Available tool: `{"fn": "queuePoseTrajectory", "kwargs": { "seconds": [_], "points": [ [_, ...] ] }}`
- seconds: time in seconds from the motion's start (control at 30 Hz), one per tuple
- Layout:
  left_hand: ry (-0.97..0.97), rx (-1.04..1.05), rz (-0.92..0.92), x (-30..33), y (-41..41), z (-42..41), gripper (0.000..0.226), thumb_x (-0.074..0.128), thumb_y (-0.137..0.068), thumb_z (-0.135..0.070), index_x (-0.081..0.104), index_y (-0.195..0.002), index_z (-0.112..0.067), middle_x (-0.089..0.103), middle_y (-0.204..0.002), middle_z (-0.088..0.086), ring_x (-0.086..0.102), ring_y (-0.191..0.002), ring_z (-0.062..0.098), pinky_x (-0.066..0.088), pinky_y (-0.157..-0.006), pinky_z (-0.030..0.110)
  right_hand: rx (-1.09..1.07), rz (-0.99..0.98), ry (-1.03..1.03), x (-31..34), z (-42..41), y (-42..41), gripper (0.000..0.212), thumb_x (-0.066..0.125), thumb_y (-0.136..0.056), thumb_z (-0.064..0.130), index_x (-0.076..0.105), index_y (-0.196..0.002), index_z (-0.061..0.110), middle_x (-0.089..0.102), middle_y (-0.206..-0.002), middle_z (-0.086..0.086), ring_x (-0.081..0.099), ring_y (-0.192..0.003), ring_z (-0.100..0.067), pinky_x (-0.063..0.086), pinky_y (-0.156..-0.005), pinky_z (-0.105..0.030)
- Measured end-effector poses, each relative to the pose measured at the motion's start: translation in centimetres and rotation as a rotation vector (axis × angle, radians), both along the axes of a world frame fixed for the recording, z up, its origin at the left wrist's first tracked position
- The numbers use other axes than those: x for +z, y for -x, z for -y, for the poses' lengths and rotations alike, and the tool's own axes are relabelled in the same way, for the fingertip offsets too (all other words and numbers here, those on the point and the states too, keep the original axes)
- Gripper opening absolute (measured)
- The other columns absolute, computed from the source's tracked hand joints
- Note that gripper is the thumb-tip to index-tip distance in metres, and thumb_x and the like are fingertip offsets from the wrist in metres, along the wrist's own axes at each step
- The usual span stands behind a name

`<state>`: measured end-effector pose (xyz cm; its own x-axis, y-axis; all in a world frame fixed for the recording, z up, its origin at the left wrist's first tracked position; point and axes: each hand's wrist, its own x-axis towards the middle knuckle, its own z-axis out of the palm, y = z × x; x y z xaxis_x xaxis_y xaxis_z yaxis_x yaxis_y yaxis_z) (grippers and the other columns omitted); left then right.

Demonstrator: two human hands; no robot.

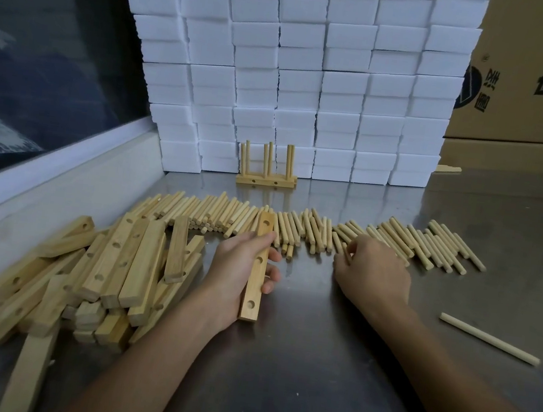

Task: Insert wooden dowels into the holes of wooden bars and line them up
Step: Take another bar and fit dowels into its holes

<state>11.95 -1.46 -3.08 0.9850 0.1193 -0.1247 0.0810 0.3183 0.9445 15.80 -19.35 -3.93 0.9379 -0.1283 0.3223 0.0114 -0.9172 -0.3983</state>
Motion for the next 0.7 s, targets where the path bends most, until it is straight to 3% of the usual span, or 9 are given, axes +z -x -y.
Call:
{"fn": "queuePoseTrajectory", "kwargs": {
  "seconds": [0.27, 0.33, 0.5, 0.7],
  "points": [
    [-0.026, -0.006, 0.02, -0.02, 0.04, -0.1, 0.026, 0.06, -0.096, -0.018, 0.063, -0.112, 0.001, 0.059, -0.075, 0.011, 0.052, -0.051, 0.02, 0.036, -0.039, 0.026, 0.013, 0.021, 0.215, 0.64, -0.49, 0.28, 0.029, 0.056, -0.091, 0.023, 0.043, -0.066, 0.015, 0.047, -0.076, -0.001, 0.046, -0.065, -0.02, 0.037, -0.058, -0.032],
    [-0.031, -0.005, 0.024, -0.02, 0.02, -0.08, 0.026, 0.06, -0.096, -0.019, 0.063, -0.112, 0.001, 0.059, -0.076, 0.011, 0.052, -0.051, 0.02, 0.036, -0.039, 0.026, 0.018, 0.031, 0.235, 0.66, -0.51, 0.4, 0.026, 0.058, -0.089, 0.024, 0.045, -0.068, 0.015, 0.048, -0.082, -0.001, 0.048, -0.073, -0.022, 0.043, -0.064, -0.035],
    [-0.048, -0.003, 0.03, -0.08, 0.01, 0.01, 0.024, 0.06, -0.096, -0.019, 0.064, -0.11, 0.0, 0.059, -0.075, 0.011, 0.053, -0.051, 0.02, 0.037, -0.039, 0.027, 0.035, 0.021, 0.182, 0.48, -0.27, 0.53, 0.027, 0.059, -0.088, 0.031, 0.05, -0.066, 0.018, 0.052, -0.071, -0.001, 0.055, -0.073, -0.023, 0.051, -0.072, -0.039],
    [-0.055, 0.007, 0.06, -0.02, 0.06, -0.07, 0.022, 0.06, -0.096, -0.02, 0.065, -0.107, -0.002, 0.06, -0.073, 0.009, 0.054, -0.051, 0.02, 0.037, -0.04, 0.027, 0.004, 0.109, 0.112, 0.53, -0.23, 0.37, 0.02, 0.054, -0.093, 0.03, 0.055, -0.08, 0.015, 0.057, -0.072, -0.002, 0.056, -0.066, -0.022, 0.046, -0.059, -0.034]
  ]
}}
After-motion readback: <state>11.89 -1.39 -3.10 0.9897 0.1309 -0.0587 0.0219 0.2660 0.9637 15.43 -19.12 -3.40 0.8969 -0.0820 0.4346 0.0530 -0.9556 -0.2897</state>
